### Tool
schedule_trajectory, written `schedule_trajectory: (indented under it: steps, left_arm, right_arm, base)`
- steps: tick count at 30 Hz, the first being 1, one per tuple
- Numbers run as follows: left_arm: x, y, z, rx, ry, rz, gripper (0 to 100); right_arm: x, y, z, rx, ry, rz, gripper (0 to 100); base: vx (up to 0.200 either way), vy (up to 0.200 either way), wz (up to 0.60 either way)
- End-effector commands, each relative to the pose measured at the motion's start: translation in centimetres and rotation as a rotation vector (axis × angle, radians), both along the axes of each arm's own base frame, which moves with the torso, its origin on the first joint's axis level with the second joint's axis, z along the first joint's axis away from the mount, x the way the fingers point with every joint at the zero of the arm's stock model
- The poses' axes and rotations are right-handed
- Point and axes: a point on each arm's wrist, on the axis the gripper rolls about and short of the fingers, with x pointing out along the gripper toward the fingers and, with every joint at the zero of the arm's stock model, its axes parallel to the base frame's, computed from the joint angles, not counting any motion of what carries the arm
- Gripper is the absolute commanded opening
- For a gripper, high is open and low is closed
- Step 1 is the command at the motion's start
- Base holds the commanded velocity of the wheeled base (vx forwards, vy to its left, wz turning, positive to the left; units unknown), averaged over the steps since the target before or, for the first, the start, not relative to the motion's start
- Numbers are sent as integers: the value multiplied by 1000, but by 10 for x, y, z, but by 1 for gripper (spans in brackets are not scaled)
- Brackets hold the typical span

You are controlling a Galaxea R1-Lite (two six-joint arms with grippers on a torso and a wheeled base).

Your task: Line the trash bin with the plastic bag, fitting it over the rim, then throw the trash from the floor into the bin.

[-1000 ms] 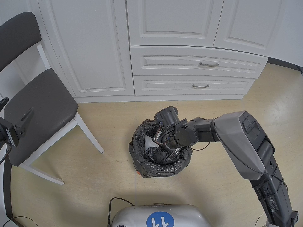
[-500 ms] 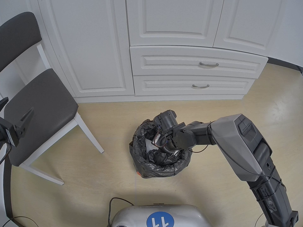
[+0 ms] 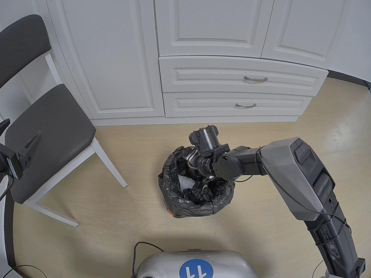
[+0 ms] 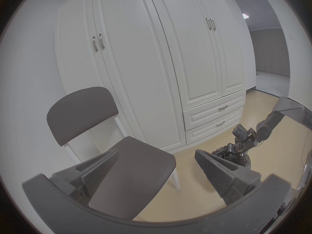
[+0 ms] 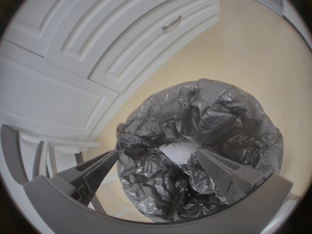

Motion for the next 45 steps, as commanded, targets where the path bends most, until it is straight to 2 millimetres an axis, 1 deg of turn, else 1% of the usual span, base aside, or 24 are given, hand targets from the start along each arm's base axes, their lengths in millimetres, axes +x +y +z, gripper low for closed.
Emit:
schedule_trajectory:
  steps: [1, 6, 7, 9, 12, 13, 14, 15, 19, 20, 21, 23, 25, 27, 29, 31, 32, 33, 35, 36, 40, 43, 44, 45]
  left_arm:
    - [0, 0, 0, 0, 1, 0, 100]
    - [1, 0, -1, 0, 4, -3, 100]
    - [1, 0, -2, 1, 9, -3, 100]
    - [1, 0, -2, 1, 10, -3, 100]
    - [3, -1, -3, 2, 15, -3, 100]
    - [3, -1, -2, 1, 13, -3, 100]
    - [3, -1, -2, 1, 13, -3, 100]
    - [1, 0, -1, -1, 4, -2, 100]
    - [-2, 0, 4, -9, -21, -2, 100]
    - [-2, 0, 4, -9, -21, -2, 100]
    - [-3, 0, 5, -8, -24, -2, 100]
    - [-3, 0, 4, -7, -21, -2, 100]
    - [-1, 0, 2, -6, -9, -2, 100]
    - [0, 0, 0, -5, -3, -3, 100]
    - [0, -1, -2, 2, 6, -9, 100]
    - [2, -2, -5, 5, 19, -15, 100]
    - [2, -2, -6, 6, 24, -15, 100]
    - [5, -2, -8, 8, 41, -15, 100]
    - [7, -2, -10, 8, 51, -15, 100]
    - [8, -2, -10, 2, 55, -15, 100]
    - [9, -3, -18, -5, 84, -15, 100]
    - [1, -2, -23, -78, 84, -21, 100]
    - [1, -2, -23, -82, 81, -23, 100]
    - [-10, 0, -18, -139, 30, -36, 100]
  right_arm:
    - [1, -2, 7, 12, -13, -9, 100]
    - [0, -5, 21, 18, -28, -12, 100]
    - [-2, -9, 39, 23, -46, -12, 100]
    - [-3, -11, 48, 24, -54, -13, 100]
    - [-13, -20, 96, 70, -119, -15, 100]
    - [-18, -23, 106, 76, -128, -15, 100]
    - [-18, -23, 106, 76, -128, -15, 100]
    - [-28, -30, 126, 91, -148, -14, 100]
    - [-51, -43, 153, 98, -170, -7, 100]
    - [-51, -43, 153, 98, -170, -7, 100]
    - [-63, -50, 168, 108, -190, -4, 100]
    - [-67, -53, 171, 107, -199, 0, 100]
    - [-74, -64, 179, 59, -254, 25, 100]
    - [-76, -69, 175, 14, -262, 37, 100]
    - [-91, -86, 151, -193, -229, 124, 100]
    - [-112, -111, 124, -439, -227, 251, 100]
    - [-114, -114, 121, -464, -235, 264, 100]
    - [-128, -135, 108, -589, -310, 319, 100]
    - [-136, -151, 97, -666, -406, 359, 100]
    - [-143, -166, 89, -726, -510, 392, 100]
    - [-160, -205, 72, -896, -736, 395, 100]
    - [-172, -229, 70, -921, -750, 307, 100]
    - [-172, -231, 70, -923, -750, 300, 100]
    - [-180, -250, 78, -942, -748, 239, 100]
  base:
    - [0, 0, 0]
    - [0, 0, 0]
    - [0, 0, 0]
    - [0, 0, 0]
    - [0, 0, 0]
    - [0, 0, 0]
    - [0, 0, 0]
    - [0, 0, 0]
    - [0, 0, 0]
    - [0, 0, 0]
    - [0, 0, 0]
    - [0, 0, 0]
    - [0, 0, 0]
    - [0, 0, 0]
    - [0, 0, 0]
    - [0, 0, 0]
    - [0, 0, 0]
    - [0, 0, 0]
    - [0, 0, 0]
    - [0, 0, 0]
    - [0, 0, 0]
    - [0, 0, 0]
    - [0, 0, 0]
    - [0, 0, 0]
